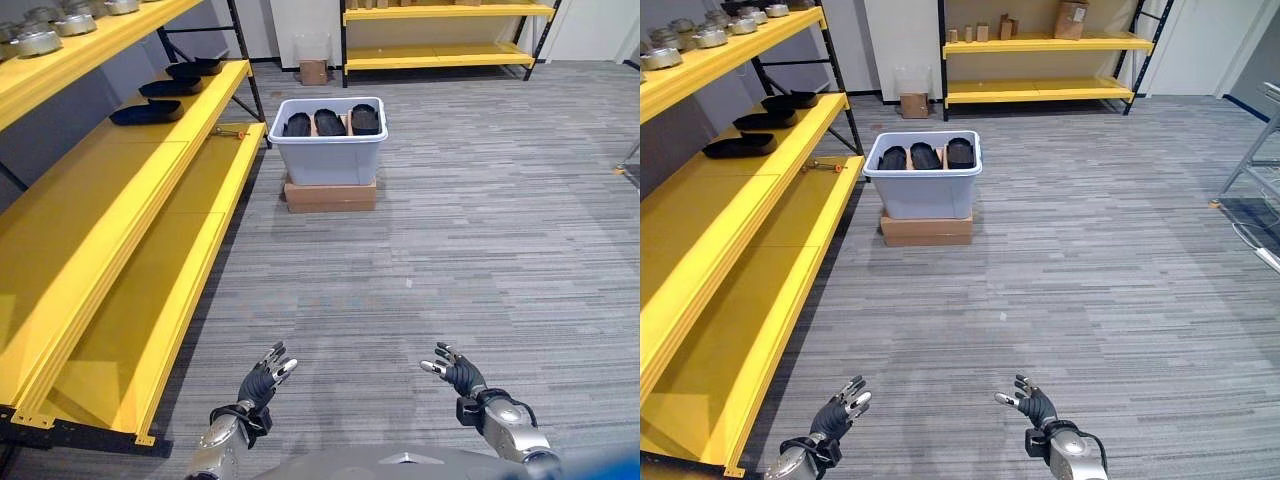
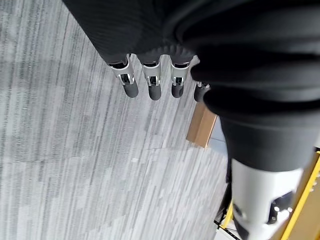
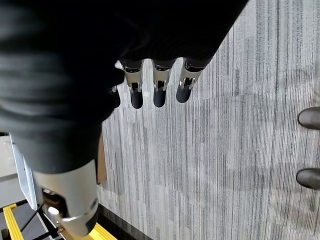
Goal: Move parts from the plastic box to the shelf.
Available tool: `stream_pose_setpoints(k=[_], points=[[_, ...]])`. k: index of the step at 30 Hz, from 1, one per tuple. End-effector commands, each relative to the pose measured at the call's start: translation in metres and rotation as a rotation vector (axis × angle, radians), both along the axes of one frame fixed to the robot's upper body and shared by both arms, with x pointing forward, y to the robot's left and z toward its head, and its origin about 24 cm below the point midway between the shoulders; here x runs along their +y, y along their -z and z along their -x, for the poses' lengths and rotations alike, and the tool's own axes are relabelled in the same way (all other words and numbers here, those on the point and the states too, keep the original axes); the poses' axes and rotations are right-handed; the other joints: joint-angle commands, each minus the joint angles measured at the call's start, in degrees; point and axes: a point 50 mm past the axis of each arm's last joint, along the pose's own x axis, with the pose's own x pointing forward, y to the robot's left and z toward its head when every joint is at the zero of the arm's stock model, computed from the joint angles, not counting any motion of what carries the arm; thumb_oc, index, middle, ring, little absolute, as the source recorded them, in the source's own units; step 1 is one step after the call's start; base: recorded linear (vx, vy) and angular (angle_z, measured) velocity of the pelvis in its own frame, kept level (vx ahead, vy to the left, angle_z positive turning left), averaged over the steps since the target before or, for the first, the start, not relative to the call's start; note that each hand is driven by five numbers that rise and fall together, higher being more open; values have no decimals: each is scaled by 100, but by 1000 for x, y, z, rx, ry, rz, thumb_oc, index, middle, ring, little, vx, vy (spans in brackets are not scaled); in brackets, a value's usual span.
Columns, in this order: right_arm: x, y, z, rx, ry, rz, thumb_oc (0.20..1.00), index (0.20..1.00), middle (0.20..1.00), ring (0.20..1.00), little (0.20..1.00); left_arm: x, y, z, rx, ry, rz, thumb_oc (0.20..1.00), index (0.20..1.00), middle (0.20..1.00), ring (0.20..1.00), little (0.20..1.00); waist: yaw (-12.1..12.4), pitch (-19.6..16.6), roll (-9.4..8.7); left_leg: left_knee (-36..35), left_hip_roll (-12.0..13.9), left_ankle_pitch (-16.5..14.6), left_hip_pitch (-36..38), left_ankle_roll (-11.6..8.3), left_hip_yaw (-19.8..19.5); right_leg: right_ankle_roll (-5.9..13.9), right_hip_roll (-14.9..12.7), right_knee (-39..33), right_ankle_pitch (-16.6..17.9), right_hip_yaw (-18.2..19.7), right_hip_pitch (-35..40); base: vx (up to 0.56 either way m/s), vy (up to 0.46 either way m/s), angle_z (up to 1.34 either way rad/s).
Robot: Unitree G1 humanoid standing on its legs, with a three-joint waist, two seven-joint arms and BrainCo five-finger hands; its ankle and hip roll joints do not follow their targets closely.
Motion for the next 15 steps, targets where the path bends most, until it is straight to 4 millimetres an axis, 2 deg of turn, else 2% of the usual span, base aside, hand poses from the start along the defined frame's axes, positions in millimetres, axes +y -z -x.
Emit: stream_pose_setpoints(k=[1, 4, 15], points=[[-3, -8, -16, -48, -20, 52, 1000, 1000, 1000, 1000, 1000, -4, -9, -20, -64, 56, -4, 1000, 1000, 1000, 1000, 1000, -17, -69, -293, -96, -1, 47, -127, -95, -160, 265, -153, -96, 436, -9, 87, 0, 0, 0], [-7, -9, -16, -47, 13, 54, 1000, 1000, 1000, 1000, 1000, -10, -7, -16, -35, 61, 94, 1000, 1000, 1000, 1000, 1000, -40, -67, -270, -96, 1, 33, -111, -91, -144, 277, -154, -93, 436, 0, 88, -6, 6, -1], [-1, -14, -21, -75, 34, 12, 1000, 1000, 1000, 1000, 1000, -8, -5, -15, -34, -32, 118, 1000, 1000, 1000, 1000, 1000, -44, -79, -268, -96, -25, 9, -93, -71, -122, 294, -176, -89, 448, -1, 92, -5, 7, -1]])
